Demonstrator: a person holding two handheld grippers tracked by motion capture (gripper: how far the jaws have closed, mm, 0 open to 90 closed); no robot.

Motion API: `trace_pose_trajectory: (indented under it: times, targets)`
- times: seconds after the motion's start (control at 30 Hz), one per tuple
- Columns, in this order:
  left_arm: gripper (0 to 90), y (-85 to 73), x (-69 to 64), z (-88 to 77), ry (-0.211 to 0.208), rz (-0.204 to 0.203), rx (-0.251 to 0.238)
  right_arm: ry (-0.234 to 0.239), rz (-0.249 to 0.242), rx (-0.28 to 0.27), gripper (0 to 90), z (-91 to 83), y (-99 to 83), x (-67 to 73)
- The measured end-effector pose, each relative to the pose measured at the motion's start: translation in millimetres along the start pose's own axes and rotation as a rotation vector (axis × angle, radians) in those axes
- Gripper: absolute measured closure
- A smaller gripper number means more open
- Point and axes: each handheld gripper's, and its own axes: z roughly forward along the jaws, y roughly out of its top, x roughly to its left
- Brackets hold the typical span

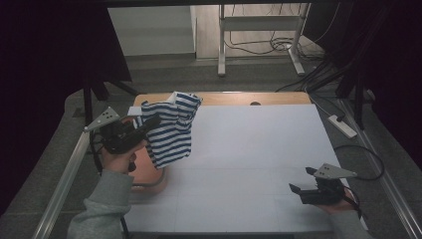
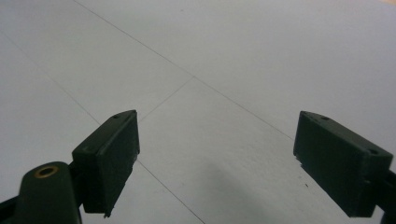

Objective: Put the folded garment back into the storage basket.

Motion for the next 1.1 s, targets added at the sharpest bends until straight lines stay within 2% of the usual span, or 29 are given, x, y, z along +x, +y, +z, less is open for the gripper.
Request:
trace_pose_trajectory:
  times: [0.6, 1.1]
  targets:
    - [73.4, -0.9, 20.7, -34.5, 0.076, -0.016, 0.001, 0.0, 0.003, 0.003, 15.1, 0.4, 0.0, 0.0]
    - [73.4, -7.6, 34.8, -47.0, 0.117, -0.03, 0.031, 0.002, 0.004, 0.008, 15.1, 1.2, -0.4, -0.3]
